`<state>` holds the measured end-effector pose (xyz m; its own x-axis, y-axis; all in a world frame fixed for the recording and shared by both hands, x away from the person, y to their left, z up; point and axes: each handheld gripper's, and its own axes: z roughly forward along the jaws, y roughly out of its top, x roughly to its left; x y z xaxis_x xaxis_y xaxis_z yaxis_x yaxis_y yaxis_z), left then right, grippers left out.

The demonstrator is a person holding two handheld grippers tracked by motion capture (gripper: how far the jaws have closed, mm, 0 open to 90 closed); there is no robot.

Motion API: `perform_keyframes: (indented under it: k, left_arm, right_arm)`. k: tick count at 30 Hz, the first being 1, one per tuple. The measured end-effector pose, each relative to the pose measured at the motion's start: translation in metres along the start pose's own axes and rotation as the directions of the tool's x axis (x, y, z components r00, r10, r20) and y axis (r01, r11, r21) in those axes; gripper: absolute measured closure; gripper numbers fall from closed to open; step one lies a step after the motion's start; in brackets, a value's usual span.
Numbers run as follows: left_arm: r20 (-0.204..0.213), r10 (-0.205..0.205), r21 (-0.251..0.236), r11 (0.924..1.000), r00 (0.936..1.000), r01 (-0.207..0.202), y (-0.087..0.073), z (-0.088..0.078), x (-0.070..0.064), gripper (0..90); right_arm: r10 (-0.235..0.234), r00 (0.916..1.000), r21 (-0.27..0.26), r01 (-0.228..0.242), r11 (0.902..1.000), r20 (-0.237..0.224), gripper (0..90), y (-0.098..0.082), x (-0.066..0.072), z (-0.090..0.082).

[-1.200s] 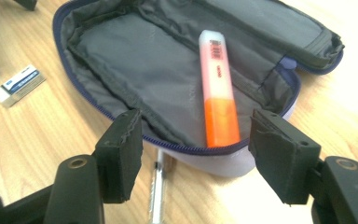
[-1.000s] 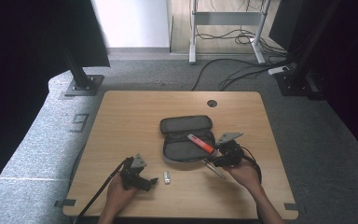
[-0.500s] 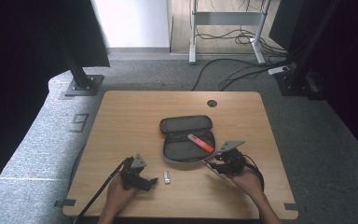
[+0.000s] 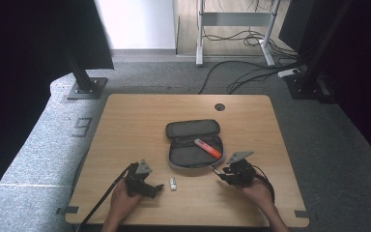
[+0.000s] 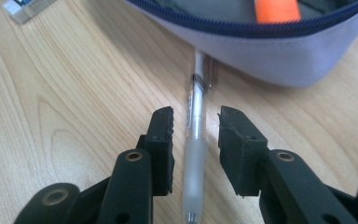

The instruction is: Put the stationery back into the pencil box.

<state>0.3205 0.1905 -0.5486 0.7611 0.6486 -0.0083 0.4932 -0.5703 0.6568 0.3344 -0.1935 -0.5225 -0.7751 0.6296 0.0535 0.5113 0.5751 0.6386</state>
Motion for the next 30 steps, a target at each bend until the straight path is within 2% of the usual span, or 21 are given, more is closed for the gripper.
perform_keyframes:
  k: [9, 12, 18, 23, 30]
  left_arm:
    - [0.000, 0.000, 0.000, 1.0000, 1.0000, 0.000, 0.000, 0.000, 0.000, 0.0]
    - [0.000, 0.000, 0.000, 1.0000, 1.0000, 0.000, 0.000, 0.000, 0.000, 0.0]
    - [0.000, 0.000, 0.000, 1.0000, 1.0000, 0.000, 0.000, 0.000, 0.000, 0.0]
    - [0.000, 0.000, 0.000, 1.0000, 1.0000, 0.000, 0.000, 0.000, 0.000, 0.0]
    - [0.000, 0.000, 0.000, 1.0000, 1.0000, 0.000, 0.000, 0.000, 0.000, 0.0]
  right_arm:
    - [-0.006, 0.9999, 0.025, 0.006, 0.9997, 0.013, 70.1, -0.007, 0.001, 0.008]
    - [-0.014, 0.9997, 0.020, 0.014, 0.9997, 0.022, 76.5, -0.007, 0.002, 0.008]
    - [0.003, 0.9998, 0.007, -0.003, 1.0000, 0.021, 78.3, -0.009, 0.002, 0.008]
    - [-0.002, 0.9995, 0.004, 0.002, 1.0000, 0.030, 78.4, -0.010, 0.004, 0.008]
    - [0.001, 0.9999, -0.005, -0.001, 1.0000, 0.011, 78.5, -0.014, 0.010, 0.002]
